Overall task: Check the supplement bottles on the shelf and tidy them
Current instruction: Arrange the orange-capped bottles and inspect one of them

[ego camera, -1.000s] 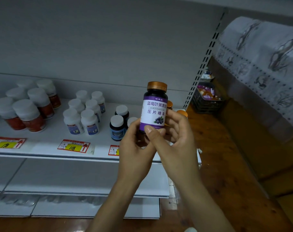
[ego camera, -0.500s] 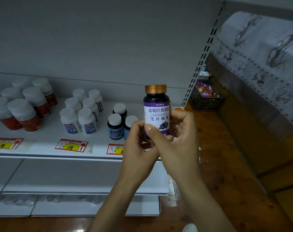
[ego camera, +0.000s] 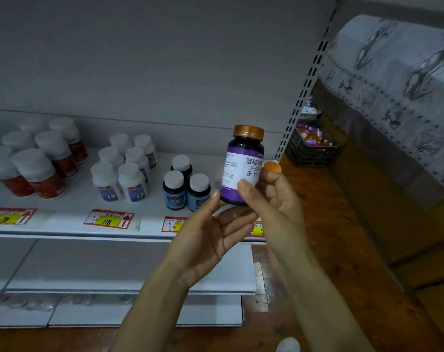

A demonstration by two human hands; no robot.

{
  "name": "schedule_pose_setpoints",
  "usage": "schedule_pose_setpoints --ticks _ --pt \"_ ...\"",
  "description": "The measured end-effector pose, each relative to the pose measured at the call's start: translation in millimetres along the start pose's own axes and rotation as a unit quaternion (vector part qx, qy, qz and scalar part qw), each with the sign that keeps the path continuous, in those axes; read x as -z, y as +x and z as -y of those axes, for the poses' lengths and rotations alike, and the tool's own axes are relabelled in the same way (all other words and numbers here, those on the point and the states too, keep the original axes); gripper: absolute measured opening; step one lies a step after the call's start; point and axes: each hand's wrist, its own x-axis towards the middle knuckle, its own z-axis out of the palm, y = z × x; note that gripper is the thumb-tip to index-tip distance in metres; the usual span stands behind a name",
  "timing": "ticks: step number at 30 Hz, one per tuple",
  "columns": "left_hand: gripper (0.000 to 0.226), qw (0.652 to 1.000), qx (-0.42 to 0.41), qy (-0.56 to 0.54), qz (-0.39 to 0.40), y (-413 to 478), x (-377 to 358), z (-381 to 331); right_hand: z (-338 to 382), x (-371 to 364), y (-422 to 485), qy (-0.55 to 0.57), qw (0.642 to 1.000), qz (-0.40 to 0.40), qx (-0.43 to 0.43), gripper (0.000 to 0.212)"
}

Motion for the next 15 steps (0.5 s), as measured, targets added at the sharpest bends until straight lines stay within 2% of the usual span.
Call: schedule_pose_setpoints --ticks 2,5,9,12,15 --pt "0.048 1.000 -0.017 0.007 -0.012 -0.6 -2.3 0.6 -1.6 5.8 2.7 0.040 0.998 0.029 -0.028 0.051" --pt "0.044 0.996 -0.076 0.019 -0.031 0.5 -2.7 5.6 -6.2 14.9 5.7 0.038 0.996 0.063 -0.056 0.050" --pt "0.029 0.980 -0.169 0.068 -0.085 1.8 -3.5 12.0 -9.6 20.8 5.4 0.044 0.995 0.061 -0.063 0.053" --pt "0.031 0.951 -0.245 0.150 -0.115 0.6 -4.7 14.6 -7.2 23.7 5.9 0.065 0.995 0.058 -0.055 0.050" --pt "0.033 0.914 -0.309 0.240 -0.112 -3.7 -10.6 17.1 -6.4 27.4 7.6 0.077 0.994 0.060 -0.049 0.049"
